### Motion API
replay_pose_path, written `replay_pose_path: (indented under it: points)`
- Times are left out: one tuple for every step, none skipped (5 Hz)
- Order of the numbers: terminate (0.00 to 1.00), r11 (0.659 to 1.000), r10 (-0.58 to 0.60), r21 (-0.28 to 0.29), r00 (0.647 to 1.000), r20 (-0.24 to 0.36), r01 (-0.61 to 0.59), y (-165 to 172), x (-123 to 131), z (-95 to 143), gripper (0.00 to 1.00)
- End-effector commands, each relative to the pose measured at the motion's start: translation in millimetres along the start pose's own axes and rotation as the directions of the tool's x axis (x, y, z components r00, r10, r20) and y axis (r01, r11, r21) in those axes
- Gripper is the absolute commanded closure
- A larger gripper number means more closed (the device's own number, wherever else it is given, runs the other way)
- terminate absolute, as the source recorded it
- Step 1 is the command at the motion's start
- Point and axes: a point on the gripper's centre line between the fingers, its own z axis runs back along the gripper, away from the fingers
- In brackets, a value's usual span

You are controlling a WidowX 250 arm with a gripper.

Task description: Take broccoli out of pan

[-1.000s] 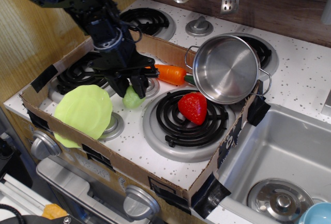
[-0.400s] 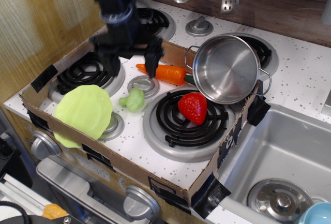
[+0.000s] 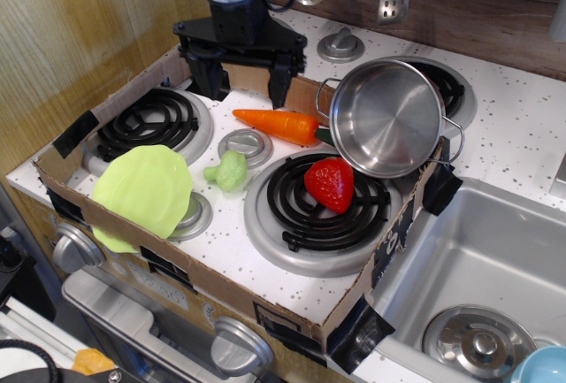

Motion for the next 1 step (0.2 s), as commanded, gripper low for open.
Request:
replay_pose_path:
  points:
    - [1.0, 1.0, 0.006, -0.005, 0.997, 0.072, -0.006, -1.1, 11.3, 20.9, 0.0]
